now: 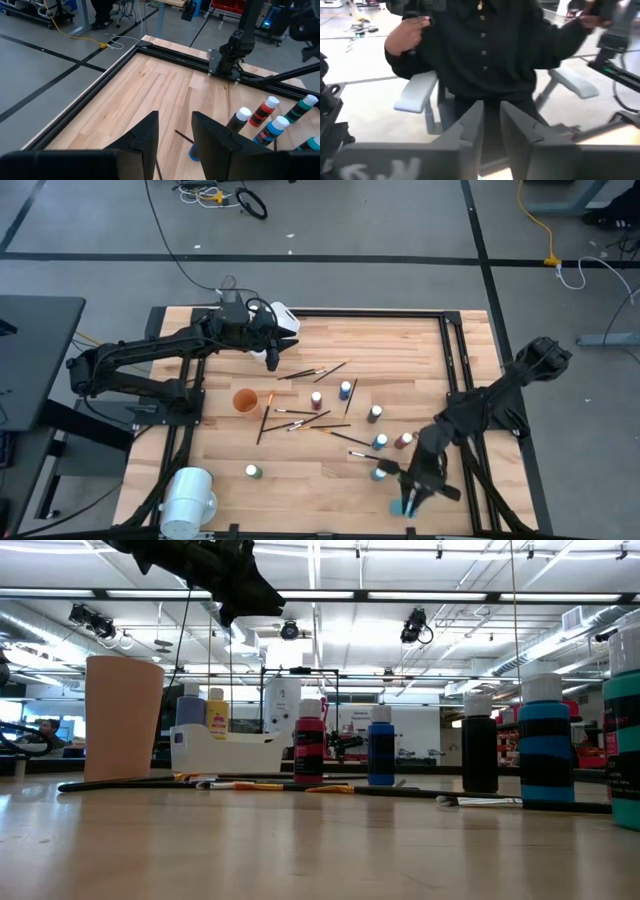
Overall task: Pick & Place Paint Supplies
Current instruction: Put the large light blue paint bottle into the white bin
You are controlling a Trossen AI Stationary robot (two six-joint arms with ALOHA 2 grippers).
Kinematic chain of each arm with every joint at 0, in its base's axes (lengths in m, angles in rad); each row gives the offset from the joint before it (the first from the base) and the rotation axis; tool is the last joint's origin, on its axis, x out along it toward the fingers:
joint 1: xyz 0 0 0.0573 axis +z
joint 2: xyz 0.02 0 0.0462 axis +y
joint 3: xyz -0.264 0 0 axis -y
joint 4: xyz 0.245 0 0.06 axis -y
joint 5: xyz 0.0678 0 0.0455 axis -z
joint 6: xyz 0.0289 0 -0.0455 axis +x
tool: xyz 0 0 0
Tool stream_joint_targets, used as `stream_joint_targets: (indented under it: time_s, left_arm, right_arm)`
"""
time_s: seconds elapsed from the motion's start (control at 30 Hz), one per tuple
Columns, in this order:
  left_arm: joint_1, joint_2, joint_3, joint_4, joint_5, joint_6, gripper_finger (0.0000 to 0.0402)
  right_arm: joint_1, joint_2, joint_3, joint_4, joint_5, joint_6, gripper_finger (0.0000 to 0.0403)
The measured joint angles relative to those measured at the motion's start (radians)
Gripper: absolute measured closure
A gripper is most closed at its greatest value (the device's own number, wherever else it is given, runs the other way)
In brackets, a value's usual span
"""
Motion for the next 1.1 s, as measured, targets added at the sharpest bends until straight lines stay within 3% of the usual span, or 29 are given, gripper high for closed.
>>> stream_joint_targets:
  time_s: [0.13, 0.2, 0.33, 0.47, 0.6, 0.83, 1.1]
  left_arm:
    - [-0.006, 0.0, 0.0, -0.001, 0.0, 0.004, 0.0277]
    - [-0.008, 0.0, 0.0, -0.001, 0.0, 0.019, 0.0277]
    - [-0.009, 0.0, 0.0, -0.007, 0.001, 0.028, 0.0277]
    - [-0.009, 0.0, 0.0, -0.014, 0.001, 0.028, 0.0277]
    - [-0.009, 0.0, 0.0, -0.015, 0.001, 0.027, 0.0277]
    - [-0.009, 0.0, 0.0, -0.015, 0.0, 0.014, 0.0277]
    - [-0.009, 0.0, 0.0, -0.027, -0.004, 0.0, 0.0277]
  right_arm:
    - [-0.072, -0.024, -0.001, 0.004, -0.004, -0.006, 0.0385]
    - [-0.096, -0.035, -0.001, 0.055, 0.044, 0.003, 0.0397]
    - [-0.12, -0.052, 0.0, 0.099, 0.241, 0.181, 0.0393]
    - [-0.124, -0.048, 0.0, 0.081, 0.318, 0.138, 0.0376]
    - [-0.124, -0.035, -0.002, 0.069, 0.22, 0.003, 0.0371]
    - [-0.119, -0.036, 0.0, 0.094, 0.066, 0.145, 0.037]
    - [-0.079, -0.036, 0.0, 0.089, -0.054, 0.105, 0.0369]
